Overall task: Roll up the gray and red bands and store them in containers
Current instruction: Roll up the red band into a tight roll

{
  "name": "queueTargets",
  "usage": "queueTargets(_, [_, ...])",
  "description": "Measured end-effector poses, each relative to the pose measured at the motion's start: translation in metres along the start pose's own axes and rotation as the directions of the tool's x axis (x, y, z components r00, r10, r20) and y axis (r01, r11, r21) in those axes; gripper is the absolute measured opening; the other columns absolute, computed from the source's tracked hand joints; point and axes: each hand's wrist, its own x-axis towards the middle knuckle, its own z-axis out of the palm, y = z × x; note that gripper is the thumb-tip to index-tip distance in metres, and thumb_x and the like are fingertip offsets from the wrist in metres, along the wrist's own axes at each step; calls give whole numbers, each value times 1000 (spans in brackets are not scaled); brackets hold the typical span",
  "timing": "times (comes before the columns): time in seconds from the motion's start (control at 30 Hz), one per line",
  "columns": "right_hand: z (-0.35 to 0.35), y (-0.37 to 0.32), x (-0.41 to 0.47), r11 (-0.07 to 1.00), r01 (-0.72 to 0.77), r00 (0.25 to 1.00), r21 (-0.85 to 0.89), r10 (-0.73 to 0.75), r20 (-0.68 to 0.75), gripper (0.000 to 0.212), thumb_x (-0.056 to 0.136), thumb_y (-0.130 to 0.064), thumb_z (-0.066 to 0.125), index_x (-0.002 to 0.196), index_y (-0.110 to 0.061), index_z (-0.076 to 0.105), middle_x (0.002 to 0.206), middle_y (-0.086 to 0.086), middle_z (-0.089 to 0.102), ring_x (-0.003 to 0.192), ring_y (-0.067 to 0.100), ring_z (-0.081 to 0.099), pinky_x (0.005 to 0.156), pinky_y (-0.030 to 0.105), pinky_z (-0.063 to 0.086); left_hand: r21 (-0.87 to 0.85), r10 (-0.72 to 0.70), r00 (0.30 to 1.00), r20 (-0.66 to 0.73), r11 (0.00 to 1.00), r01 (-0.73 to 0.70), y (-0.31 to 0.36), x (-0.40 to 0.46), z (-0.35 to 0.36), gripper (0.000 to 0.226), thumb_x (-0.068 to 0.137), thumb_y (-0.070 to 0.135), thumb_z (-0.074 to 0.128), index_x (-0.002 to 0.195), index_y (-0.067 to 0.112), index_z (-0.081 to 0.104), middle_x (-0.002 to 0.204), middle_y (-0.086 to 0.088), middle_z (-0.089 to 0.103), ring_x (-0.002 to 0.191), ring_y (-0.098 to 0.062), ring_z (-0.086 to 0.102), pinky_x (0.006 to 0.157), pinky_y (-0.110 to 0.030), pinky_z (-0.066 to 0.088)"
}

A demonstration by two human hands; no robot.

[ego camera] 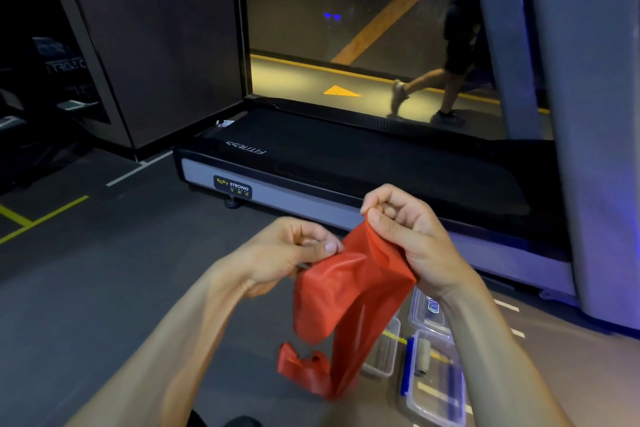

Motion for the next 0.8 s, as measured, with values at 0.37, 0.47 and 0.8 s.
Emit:
queueTargets(0.37, [0,-3,0,996,-18,998,90,23,-50,5,92,-15,63,89,-17,67,67,-2,54,53,3,49,52,14,44,-35,53,998,38,998,-52,-1,-3,-5,15,91,-5,66,94,8,71,84,-5,73,67,-11,67,56,-21,53])
queueTargets(0.47, [2,-1,1,996,-17,999,88,21,-48,8,93,-13,62,89,-18,67,65,-3,54,53,3,49,52,14,43,121,180,983,13,976,-181,-5,1,-3,31,93,-8,63,83,19,73,80,-2,71,67,-11,60,60,-20,48])
queueTargets(0.8, [0,3,2,995,-18,995,103,27,-92,2,90,-19,66,89,-18,68,66,-3,55,55,4,50,53,15,43,256,302,953,36,919,-300,-14,11,8,12,92,3,64,98,13,69,90,1,67,82,-7,60,79,-22,48])
